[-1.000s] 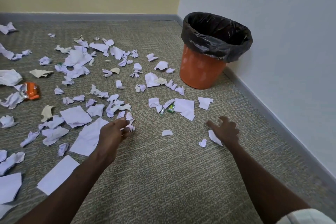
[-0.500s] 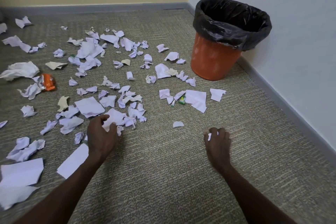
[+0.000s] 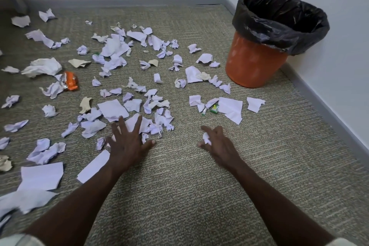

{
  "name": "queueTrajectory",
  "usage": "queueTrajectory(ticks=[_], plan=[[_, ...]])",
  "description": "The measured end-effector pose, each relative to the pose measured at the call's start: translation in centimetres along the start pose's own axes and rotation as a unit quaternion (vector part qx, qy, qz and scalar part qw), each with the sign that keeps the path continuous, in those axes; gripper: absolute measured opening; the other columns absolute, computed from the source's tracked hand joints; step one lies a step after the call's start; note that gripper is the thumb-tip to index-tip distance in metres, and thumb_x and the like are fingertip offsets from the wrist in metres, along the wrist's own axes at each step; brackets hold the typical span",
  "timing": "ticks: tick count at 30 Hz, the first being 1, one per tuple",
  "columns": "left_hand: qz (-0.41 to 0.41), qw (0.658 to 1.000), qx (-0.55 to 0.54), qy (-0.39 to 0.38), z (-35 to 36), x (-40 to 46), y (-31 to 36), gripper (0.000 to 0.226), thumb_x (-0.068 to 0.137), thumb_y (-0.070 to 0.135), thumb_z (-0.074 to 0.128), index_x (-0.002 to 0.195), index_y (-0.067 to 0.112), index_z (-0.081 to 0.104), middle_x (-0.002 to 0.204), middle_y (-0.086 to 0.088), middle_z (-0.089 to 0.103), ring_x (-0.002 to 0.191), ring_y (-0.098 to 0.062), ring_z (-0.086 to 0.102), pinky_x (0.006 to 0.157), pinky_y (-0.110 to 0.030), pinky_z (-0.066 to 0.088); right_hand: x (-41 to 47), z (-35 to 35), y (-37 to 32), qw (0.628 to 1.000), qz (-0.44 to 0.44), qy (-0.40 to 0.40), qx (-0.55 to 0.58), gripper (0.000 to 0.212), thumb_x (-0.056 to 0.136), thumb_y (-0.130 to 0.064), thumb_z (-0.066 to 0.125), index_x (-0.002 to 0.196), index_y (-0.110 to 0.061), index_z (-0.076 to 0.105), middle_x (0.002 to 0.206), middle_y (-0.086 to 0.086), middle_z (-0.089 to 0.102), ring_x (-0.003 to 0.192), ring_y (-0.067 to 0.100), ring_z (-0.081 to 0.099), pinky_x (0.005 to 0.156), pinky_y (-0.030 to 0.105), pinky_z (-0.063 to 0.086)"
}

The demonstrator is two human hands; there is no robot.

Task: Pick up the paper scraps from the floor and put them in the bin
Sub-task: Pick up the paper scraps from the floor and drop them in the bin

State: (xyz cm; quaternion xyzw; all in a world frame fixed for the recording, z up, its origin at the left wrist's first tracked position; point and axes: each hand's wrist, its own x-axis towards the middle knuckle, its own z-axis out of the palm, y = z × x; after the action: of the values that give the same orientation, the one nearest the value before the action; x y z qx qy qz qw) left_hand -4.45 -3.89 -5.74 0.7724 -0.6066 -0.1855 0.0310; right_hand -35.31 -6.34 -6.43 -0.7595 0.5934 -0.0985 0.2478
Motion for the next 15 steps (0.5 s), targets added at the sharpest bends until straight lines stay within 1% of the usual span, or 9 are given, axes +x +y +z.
queueTrajectory(ticks=[2,4,6,8,10,12,13,15], plan=[[0.014,1.0,0.01,-0.004,0.1,0.6,-0.5,0.093,0.08,0.081,0.043,0.153,0.047,-0.003,0.162,-0.019,-0.009,0.148,-0.046,-0.002,0.108,-0.072,0.021,0.3,0.7,-1.0,0.999,-0.019,0.001,-0.051,0.05,0.092,-0.056,0.054,0.134,-0.032,0.042,0.126,0.007,0.039,0.09,0.021,0.061,0.076,0.034,0.053],[0.045,0.998,0.046,0.009,0.4,0.9,-1.0,0.081,0.086,0.076,0.04,0.153,0.047,0.006,0.16,-0.02,0.005,0.144,-0.045,0.013,0.103,-0.07,0.029,0.5,1.2,-1.3,0.996,-0.026,0.024,-0.079,0.036,0.096,-0.05,0.052,0.124,-0.027,0.046,0.122,0.006,0.041,0.084,0.022,0.061,0.073,0.035,0.054],[0.081,0.992,0.088,0.032,0.6,1.0,-1.4,0.069,0.09,0.07,0.038,0.152,0.043,0.021,0.152,-0.022,0.021,0.132,-0.044,0.028,0.094,-0.065,0.041,0.6,1.5,-1.4,0.995,-0.027,0.036,-0.085,0.025,0.1,-0.045,0.046,0.114,-0.024,0.048,0.112,0.003,0.045,0.076,0.021,0.06,0.066,0.035,0.051],[0.102,0.99,0.089,0.046,0.8,1.1,-1.5,0.061,0.093,0.064,0.036,0.148,0.037,0.033,0.14,-0.023,0.031,0.119,-0.043,0.037,0.083,-0.058,0.048,0.8,1.8,-1.3,0.994,-0.032,0.045,-0.099,0.024,0.102,-0.039,0.043,0.111,-0.019,0.05,0.107,0.004,0.048,0.072,0.023,0.059,0.061,0.033,0.044],[0.11,0.991,0.066,0.043,0.7,1.1,-1.2,0.054,0.097,0.058,0.036,0.144,0.033,0.039,0.13,-0.023,0.035,0.11,-0.042,0.042,0.078,-0.052,0.051,0.9,2.0,-1.3,0.991,-0.031,0.058,-0.115,0.024,0.104,-0.036,0.041,0.112,-0.015,0.051,0.107,0.005,0.049,0.073,0.025,0.058,0.06,0.033,0.042],[0.106,0.993,0.037,0.044,0.8,1.1,-1.0,0.042,0.1,0.05,0.04,0.137,0.03,0.043,0.121,-0.022,0.037,0.099,-0.041,0.048,0.074,-0.047,0.051,0.9,2.2,-1.4,0.99,-0.023,0.065,-0.121,0.024,0.104,-0.034,0.041,0.111,-0.014,0.051,0.106,0.006,0.051,0.074,0.026,0.059,0.062,0.036,0.047],[0.108,0.993,0.017,0.053,0.9,1.1,-1.0,0.037,0.1,0.047,0.042,0.132,0.029,0.046,0.115,-0.021,0.039,0.093,-0.04,0.051,0.073,-0.045,0.049,1.0,2.3,-1.4,0.991,-0.019,0.068,-0.118,0.023,0.103,-0.033,0.042,0.11,-0.013,0.051,0.105,0.006,0.052,0.075,0.027,0.059,0.064,0.037,0.048],[0.117,0.99,-0.029,0.079,1.1,0.8,-1.0,0.03,0.101,0.042,0.044,0.124,0.025,0.051,0.101,-0.014,0.04,0.08,-0.038,0.053,0.069,-0.039,0.043,1.1,2.4,-1.6,0.992,-0.012,0.081,-0.095,0.02,0.103,-0.031,0.044,0.104,-0.013,0.052,0.099,0.005,0.054,0.076,0.025,0.057,0.064,0.036,0.045]])
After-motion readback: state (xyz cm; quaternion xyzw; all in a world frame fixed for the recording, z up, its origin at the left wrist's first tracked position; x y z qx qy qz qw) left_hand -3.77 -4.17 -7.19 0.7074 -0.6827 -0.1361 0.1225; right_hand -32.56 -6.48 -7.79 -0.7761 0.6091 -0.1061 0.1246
